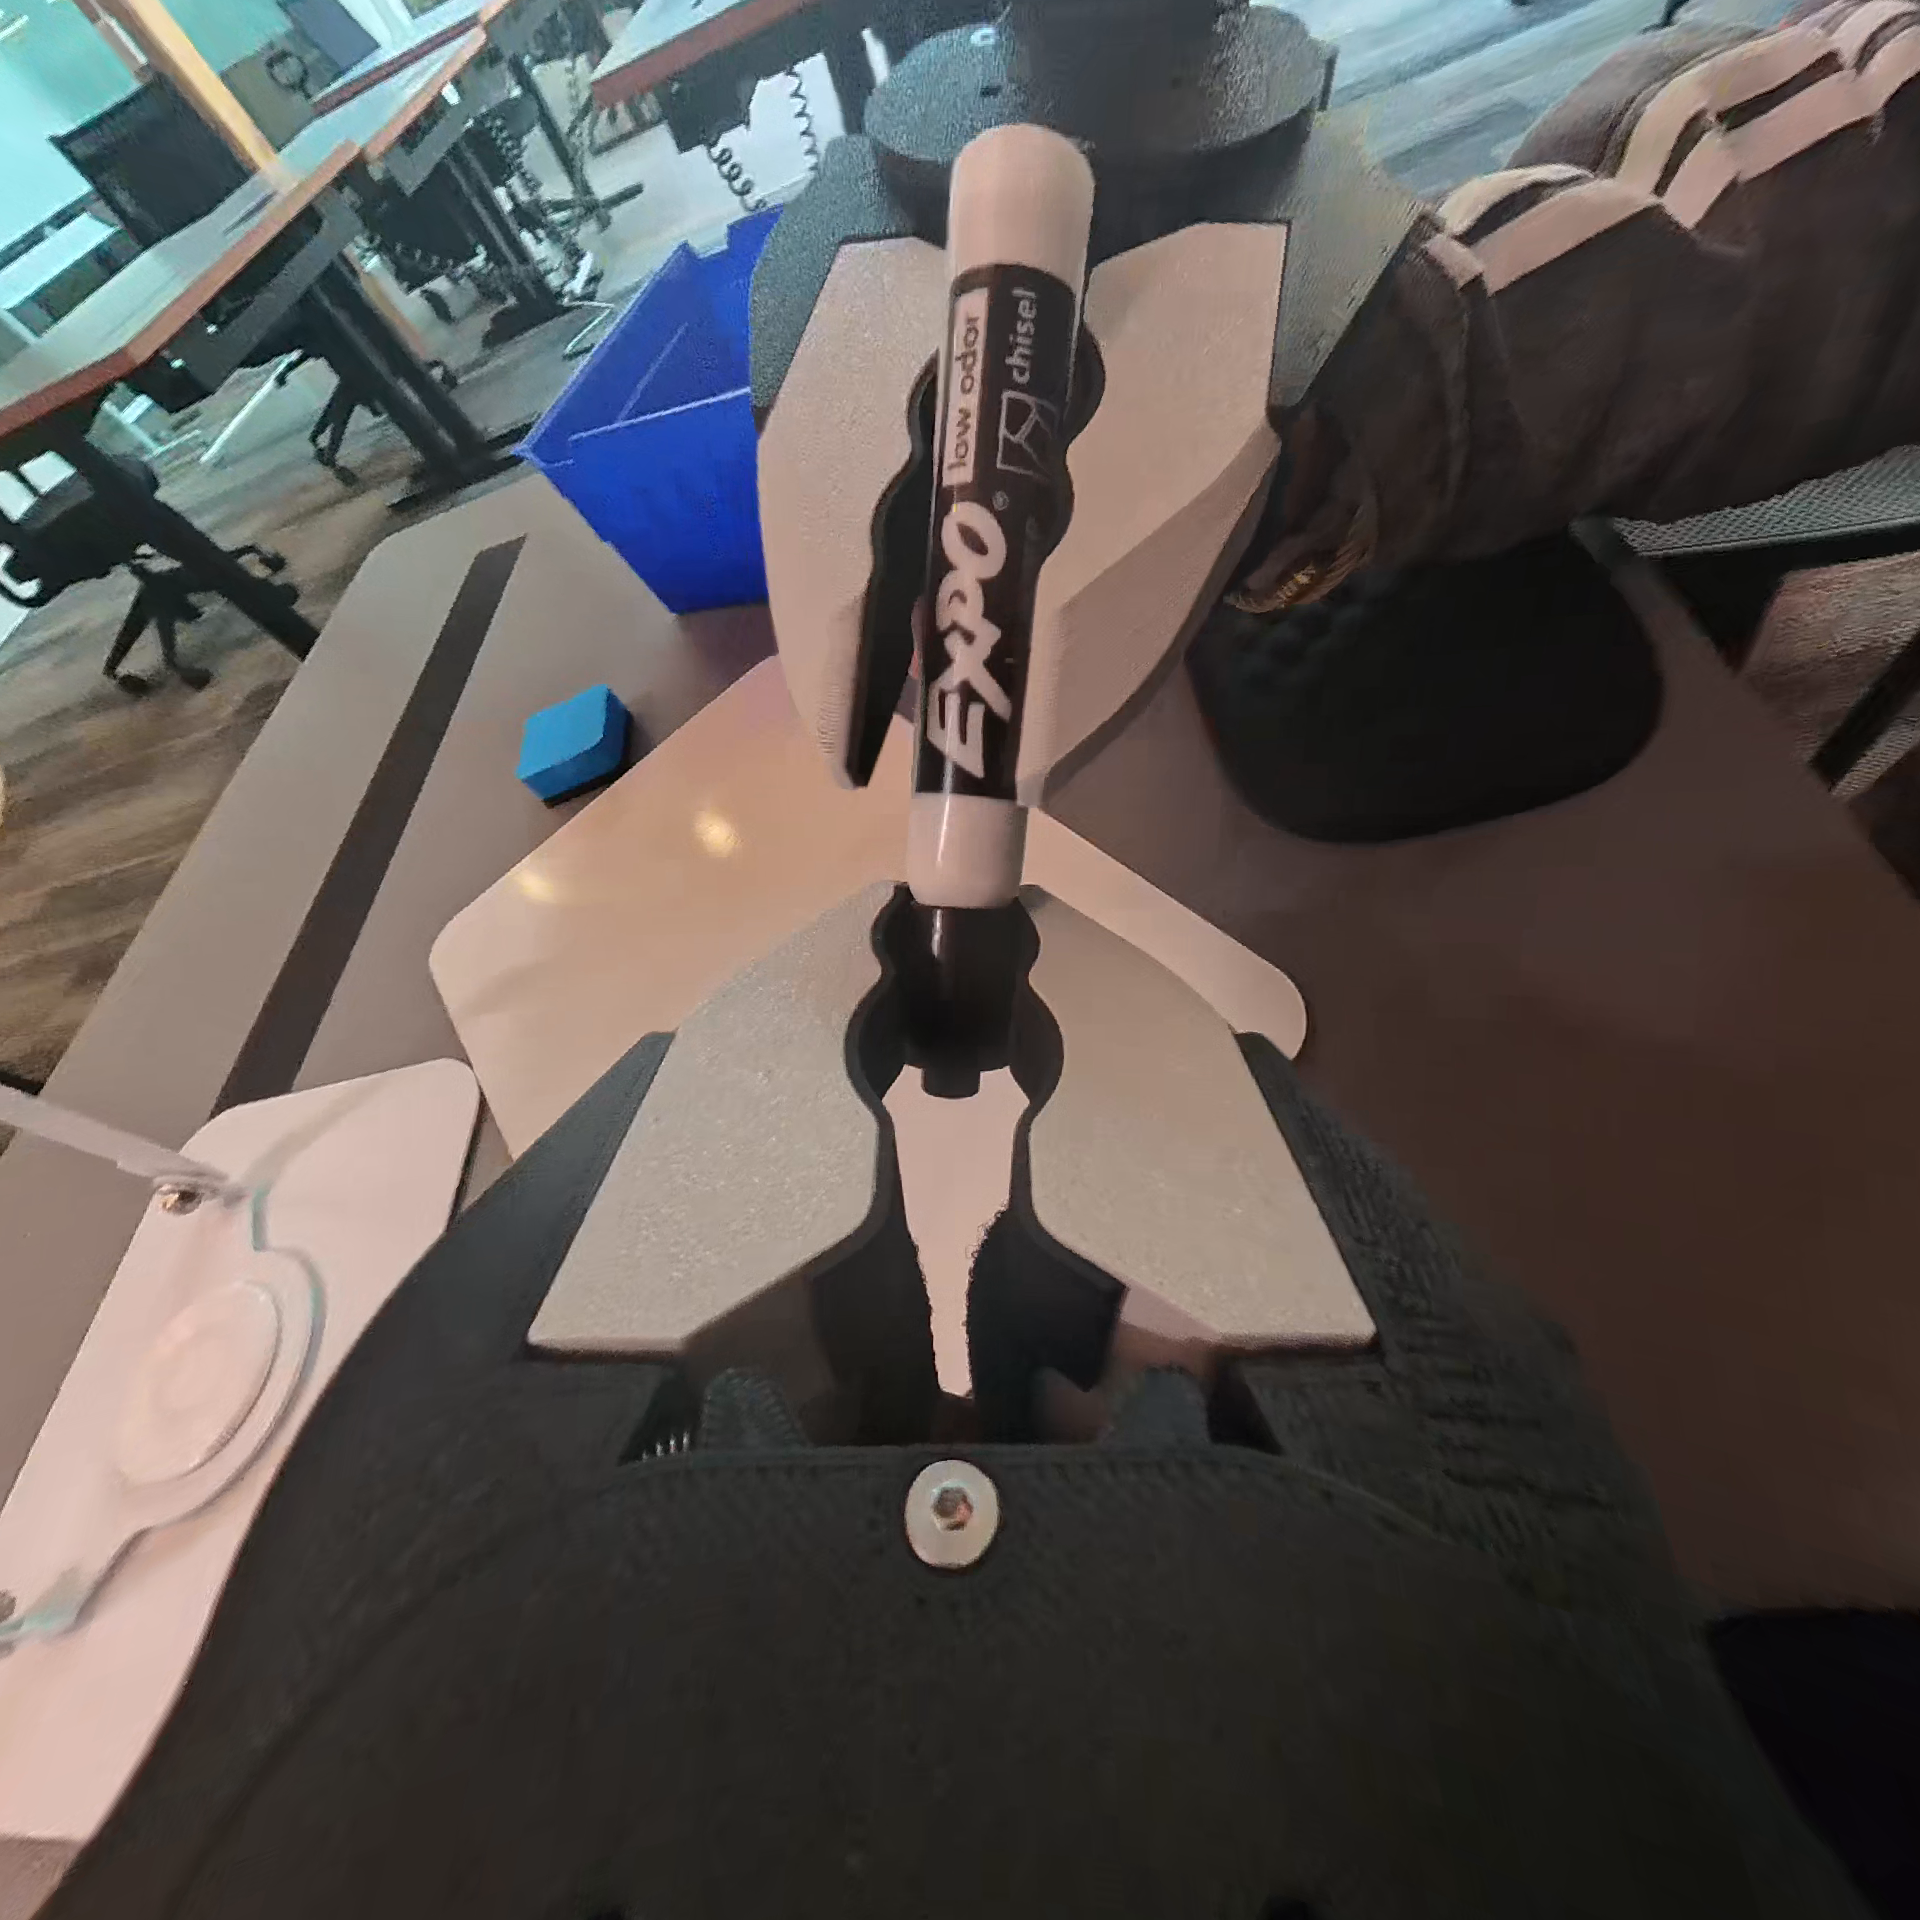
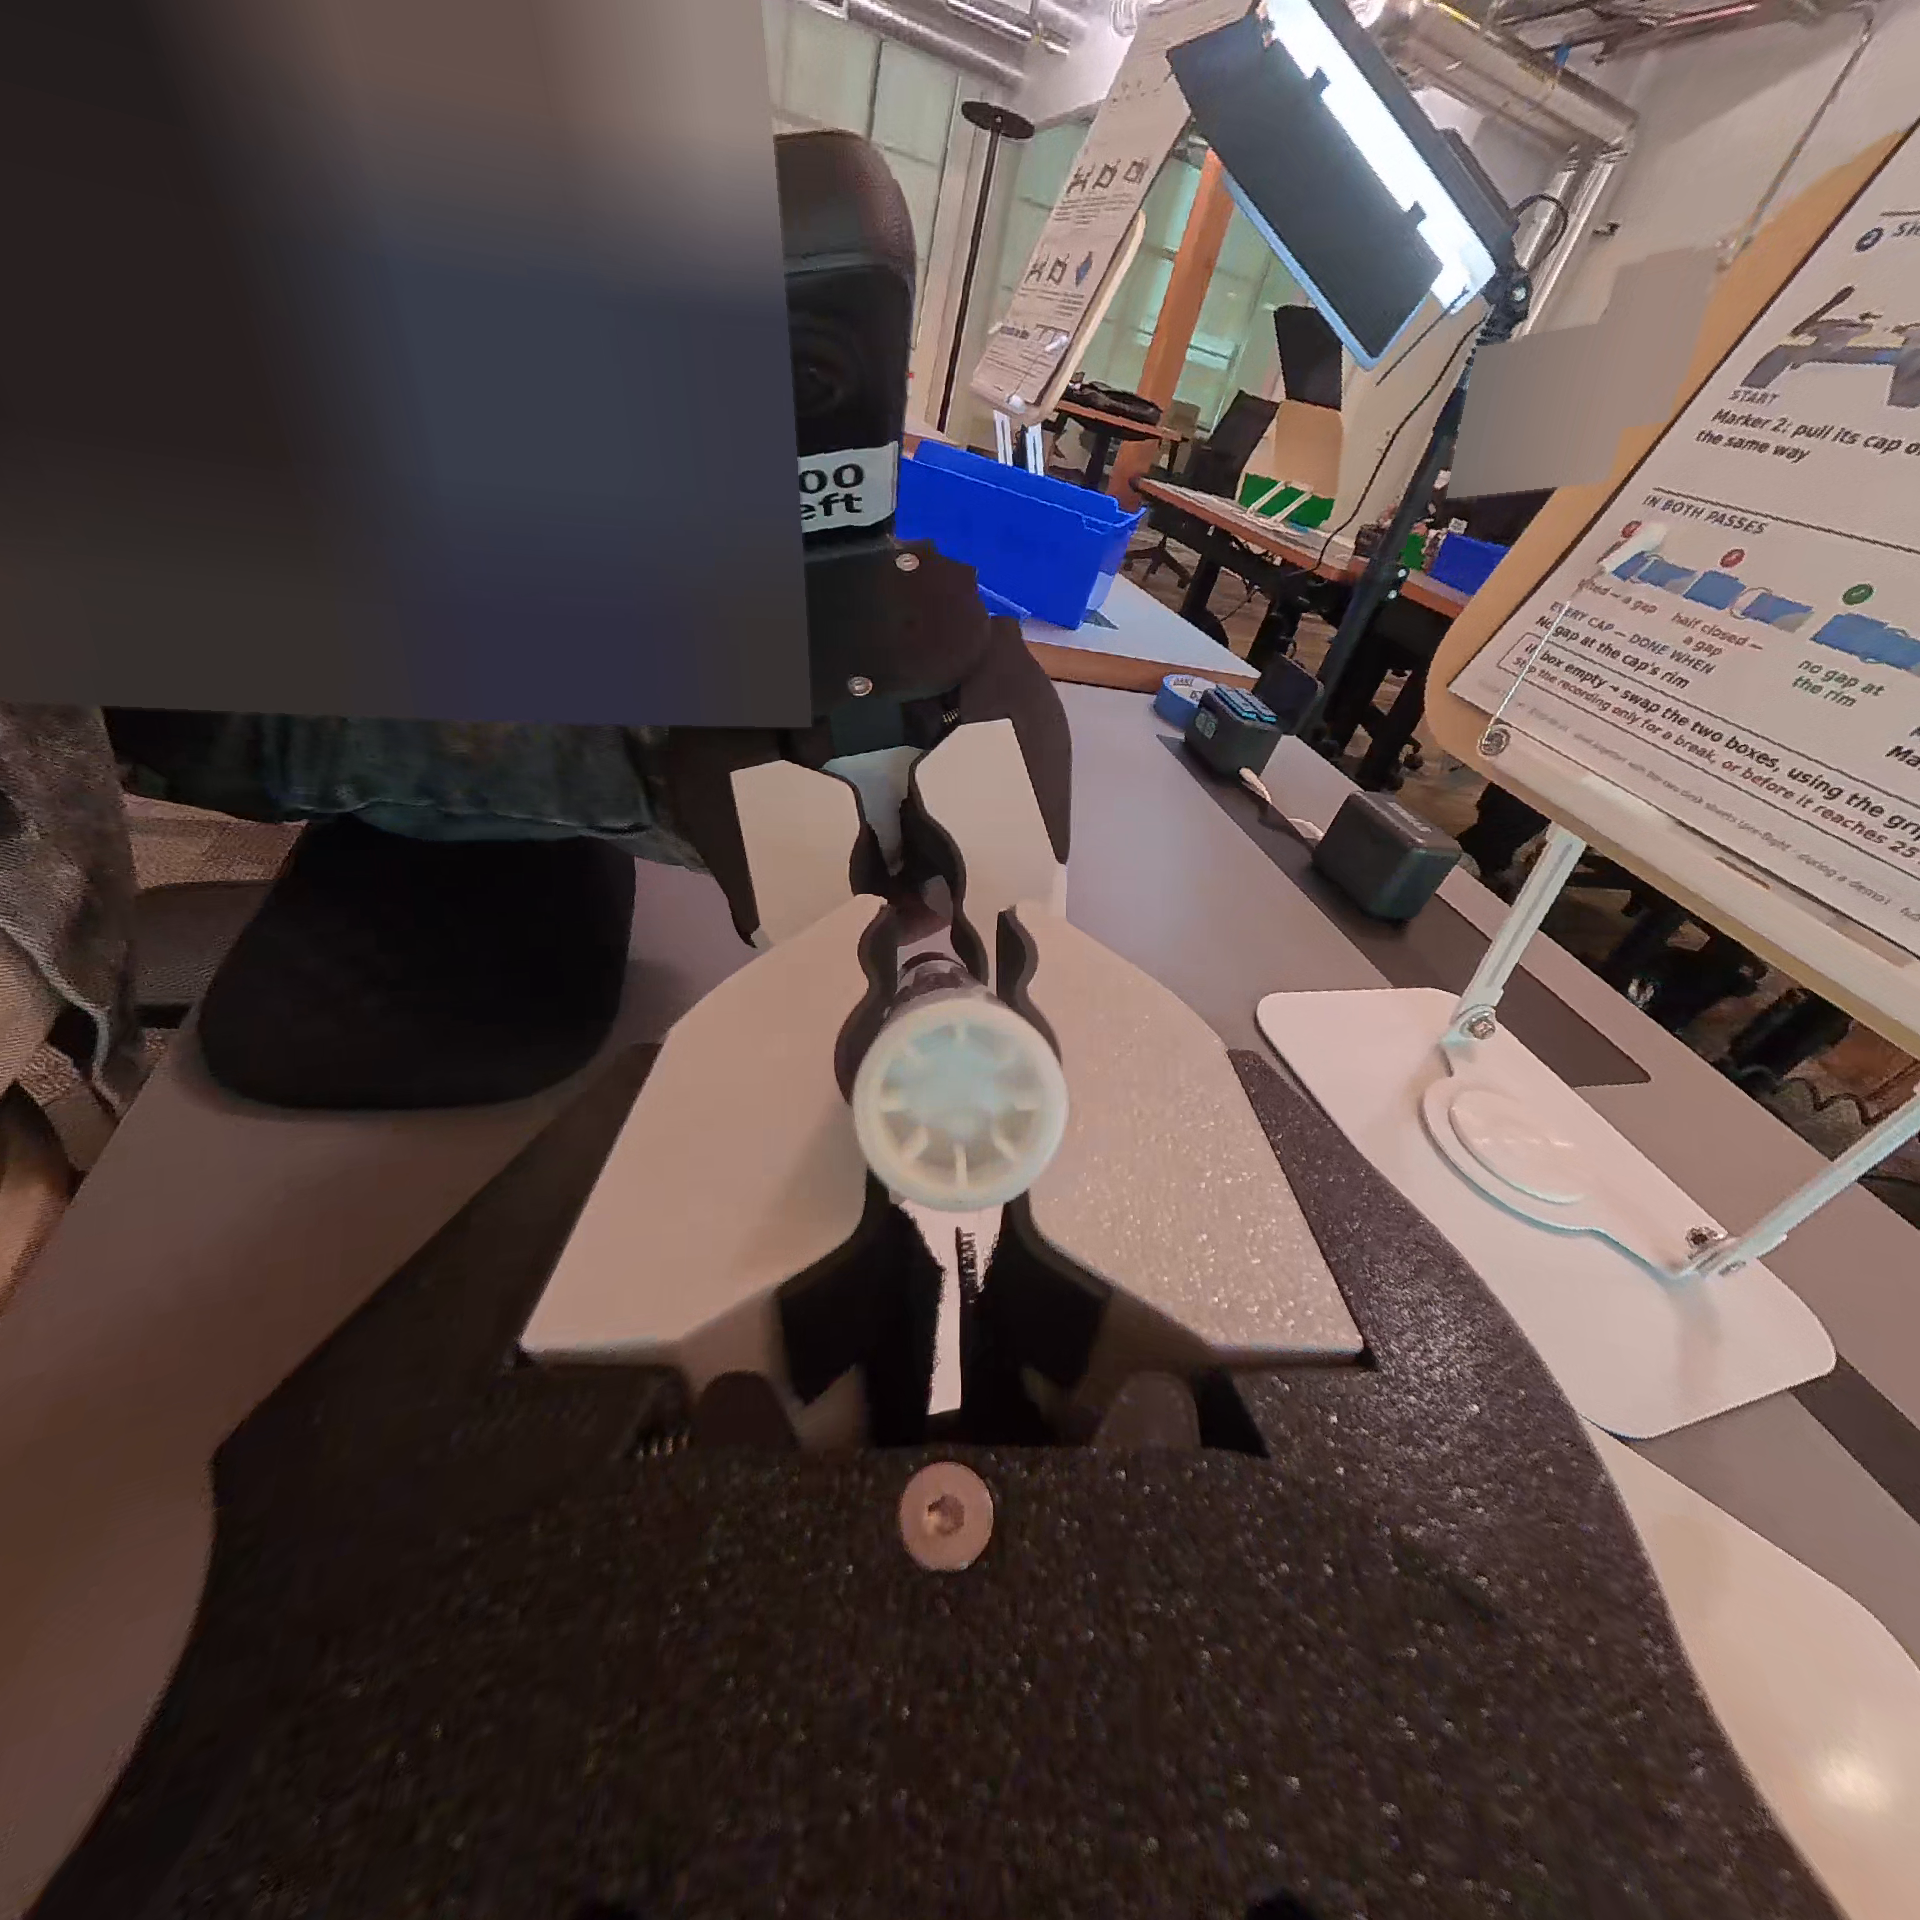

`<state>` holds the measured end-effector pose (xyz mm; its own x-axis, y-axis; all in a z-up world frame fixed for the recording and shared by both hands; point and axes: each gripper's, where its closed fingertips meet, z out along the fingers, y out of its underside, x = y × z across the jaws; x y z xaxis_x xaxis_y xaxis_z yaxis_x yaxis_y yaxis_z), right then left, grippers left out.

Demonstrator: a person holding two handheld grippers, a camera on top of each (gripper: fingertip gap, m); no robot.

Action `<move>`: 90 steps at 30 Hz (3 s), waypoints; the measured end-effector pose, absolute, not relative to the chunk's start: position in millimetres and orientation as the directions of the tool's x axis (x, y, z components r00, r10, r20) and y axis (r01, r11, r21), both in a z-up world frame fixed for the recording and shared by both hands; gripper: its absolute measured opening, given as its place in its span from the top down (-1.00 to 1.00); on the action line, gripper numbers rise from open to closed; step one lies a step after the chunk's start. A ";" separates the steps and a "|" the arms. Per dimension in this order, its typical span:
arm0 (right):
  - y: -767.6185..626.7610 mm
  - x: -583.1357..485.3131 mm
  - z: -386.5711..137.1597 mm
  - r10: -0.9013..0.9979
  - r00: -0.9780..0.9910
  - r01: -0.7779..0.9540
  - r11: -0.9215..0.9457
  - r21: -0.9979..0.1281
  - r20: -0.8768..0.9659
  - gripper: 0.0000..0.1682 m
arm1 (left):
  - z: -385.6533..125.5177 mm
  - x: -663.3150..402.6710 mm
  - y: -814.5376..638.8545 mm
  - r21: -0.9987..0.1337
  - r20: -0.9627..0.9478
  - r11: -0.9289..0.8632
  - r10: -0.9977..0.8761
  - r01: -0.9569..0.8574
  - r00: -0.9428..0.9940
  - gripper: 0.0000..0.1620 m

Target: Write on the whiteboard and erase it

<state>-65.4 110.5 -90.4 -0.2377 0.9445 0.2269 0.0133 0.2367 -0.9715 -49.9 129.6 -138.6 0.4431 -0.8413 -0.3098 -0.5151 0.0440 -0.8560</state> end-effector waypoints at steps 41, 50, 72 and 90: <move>161.8 -112.1 -187.5 0.986 -0.107 0.460 -0.066 -0.886 -0.129 0.77 | -234.2 -153.0 146.7 -0.815 -0.049 -0.413 -0.648 -0.405 0.760 0.80; 169.3 -113.9 -197.9 0.991 -0.077 0.486 -0.060 -0.872 -0.111 0.77 | -248.2 -149.8 144.1 -0.757 -0.058 -0.453 -0.672 -0.472 0.739 0.80; 139.7 -108.4 -205.3 0.984 -0.146 0.551 -0.001 -0.835 -0.098 0.77 | -248.3 -148.5 143.1 -0.756 -0.061 -0.447 -0.679 -0.479 0.731 0.80; 166.0 -130.9 -205.1 0.992 -0.118 0.540 0.032 -0.841 -0.038 0.77 | -248.2 -147.8 142.8 -0.756 -0.067 -0.441 -0.683 -0.484 0.728 0.80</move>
<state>-130.9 166.0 -205.1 -0.1184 0.9922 -0.0381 0.5400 0.0321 -0.8411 -147.8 142.8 -248.2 0.7276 -0.6827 -0.0669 -0.4836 -0.4413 -0.7559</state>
